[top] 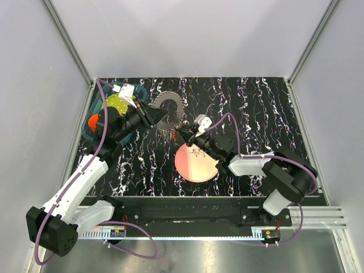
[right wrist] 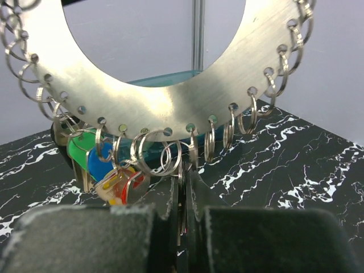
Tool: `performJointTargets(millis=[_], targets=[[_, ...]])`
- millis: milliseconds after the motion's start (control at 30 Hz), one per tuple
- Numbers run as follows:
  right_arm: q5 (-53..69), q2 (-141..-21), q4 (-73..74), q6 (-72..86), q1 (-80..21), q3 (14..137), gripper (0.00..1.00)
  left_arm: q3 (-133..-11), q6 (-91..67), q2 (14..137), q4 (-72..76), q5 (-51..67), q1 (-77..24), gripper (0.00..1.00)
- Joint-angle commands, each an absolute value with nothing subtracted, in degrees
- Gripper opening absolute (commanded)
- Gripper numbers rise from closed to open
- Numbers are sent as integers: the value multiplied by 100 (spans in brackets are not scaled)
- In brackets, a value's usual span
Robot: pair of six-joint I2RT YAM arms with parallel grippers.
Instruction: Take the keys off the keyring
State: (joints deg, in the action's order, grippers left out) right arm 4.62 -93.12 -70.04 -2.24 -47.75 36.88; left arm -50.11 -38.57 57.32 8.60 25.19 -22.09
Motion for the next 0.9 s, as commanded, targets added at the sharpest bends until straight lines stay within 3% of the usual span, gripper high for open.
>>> performJointTargets(millis=[0, 233, 600, 667, 800, 867], targets=[[300, -8781, -6996, -185, -4825, 3464, 0, -5080, -3674, 5546, 1002, 2180, -2197, 0], [273, -7490, -4100, -176, -4825, 3612, 0, -5388, -3656, 5827, 140, 1749, -2092, 0], [-536, -6943, -1785, -817, -4825, 4789, 0, -4852, -3964, 5959, 18, 1600, -1828, 3], [-580, -6978, -1486, -870, -4825, 5000, 0, -4746, -3911, 5898, 18, 1635, -1802, 8], [-668, -6970, -1406, -1168, -4825, 5141, 0, -4711, -3595, 5766, -272, 1617, -1802, 40], [-738, -6996, -1292, -1291, -4816, 5264, 0, -4667, -3481, 5626, -369, 1547, -1802, 48]])
